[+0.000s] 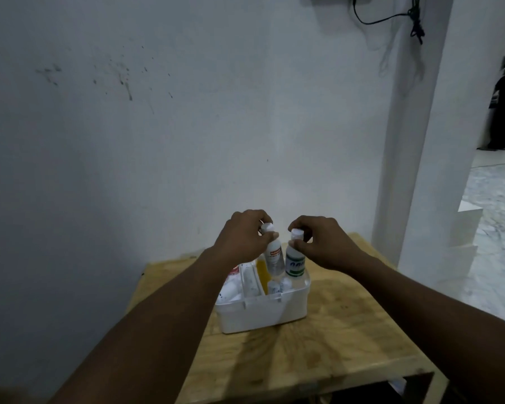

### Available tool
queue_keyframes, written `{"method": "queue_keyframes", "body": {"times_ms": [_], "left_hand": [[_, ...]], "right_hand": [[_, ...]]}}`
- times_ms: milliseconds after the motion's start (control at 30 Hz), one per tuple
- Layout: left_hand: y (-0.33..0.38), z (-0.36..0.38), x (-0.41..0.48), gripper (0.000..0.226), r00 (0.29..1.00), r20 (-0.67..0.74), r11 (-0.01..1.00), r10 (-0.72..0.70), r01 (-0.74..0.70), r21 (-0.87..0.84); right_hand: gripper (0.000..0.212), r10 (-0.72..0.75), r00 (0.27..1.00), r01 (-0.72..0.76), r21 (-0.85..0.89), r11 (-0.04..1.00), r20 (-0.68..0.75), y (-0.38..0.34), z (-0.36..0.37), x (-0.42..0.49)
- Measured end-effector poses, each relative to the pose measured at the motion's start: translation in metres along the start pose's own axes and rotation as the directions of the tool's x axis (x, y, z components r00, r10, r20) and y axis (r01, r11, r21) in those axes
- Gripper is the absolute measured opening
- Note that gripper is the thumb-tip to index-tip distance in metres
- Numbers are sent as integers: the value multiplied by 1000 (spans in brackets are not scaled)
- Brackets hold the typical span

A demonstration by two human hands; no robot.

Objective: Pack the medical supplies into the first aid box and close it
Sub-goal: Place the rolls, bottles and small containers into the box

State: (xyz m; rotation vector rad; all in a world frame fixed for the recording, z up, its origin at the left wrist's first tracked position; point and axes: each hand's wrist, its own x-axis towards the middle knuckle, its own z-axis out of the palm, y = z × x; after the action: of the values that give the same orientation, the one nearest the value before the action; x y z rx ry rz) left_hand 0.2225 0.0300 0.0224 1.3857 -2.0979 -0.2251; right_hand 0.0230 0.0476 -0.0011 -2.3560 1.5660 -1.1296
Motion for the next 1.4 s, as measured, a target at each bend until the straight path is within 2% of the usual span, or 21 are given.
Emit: {"method": "queue_keyframes", "body": {"times_ms": [433, 800, 867, 967, 1100, 1167, 1267, 1333, 1400], "left_hand": [[-13, 24, -16, 34, 979, 202, 999, -37, 32, 31], [-15, 30, -19, 31, 932, 360, 997, -49, 25, 70], [-16, 28, -18, 28, 933, 356, 997, -53, 32, 66], [-18, 25, -17, 24, 945, 320, 998, -66, 61, 27], [-28, 13, -11, 24, 980, 173, 993, -103, 112, -45], [-39, 8, -7, 25, 986, 75, 987, -148, 152, -55], [-68, 5, 0, 31, 951, -29, 950, -309, 307, -46], [-90, 5, 4, 40, 887, -26, 888, -460, 459, -32], [-107, 6, 6, 51, 784, 47, 783, -619, 620, -49]], "right_hand": [[21, 34, 977, -34, 0, 999, 210, 7, 25, -18], [35, 68, 941, -62, -29, 998, 332, 8, 25, -18], [32, 91, 942, -104, 23, 994, 324, 9, 24, -16], [20, 153, 959, -186, 121, 975, 240, 11, 22, -11], [17, 238, 969, -245, 137, 960, 66, 14, 22, 4], [17, 341, 940, -338, 200, 920, 20, 21, 26, 13], [14, 489, 872, -473, 310, 825, 29, 35, 39, 27], [19, 588, 807, -567, 353, 744, 59, 42, 51, 35], [32, 701, 700, -689, 385, 615, 133, 49, 63, 42]]}}
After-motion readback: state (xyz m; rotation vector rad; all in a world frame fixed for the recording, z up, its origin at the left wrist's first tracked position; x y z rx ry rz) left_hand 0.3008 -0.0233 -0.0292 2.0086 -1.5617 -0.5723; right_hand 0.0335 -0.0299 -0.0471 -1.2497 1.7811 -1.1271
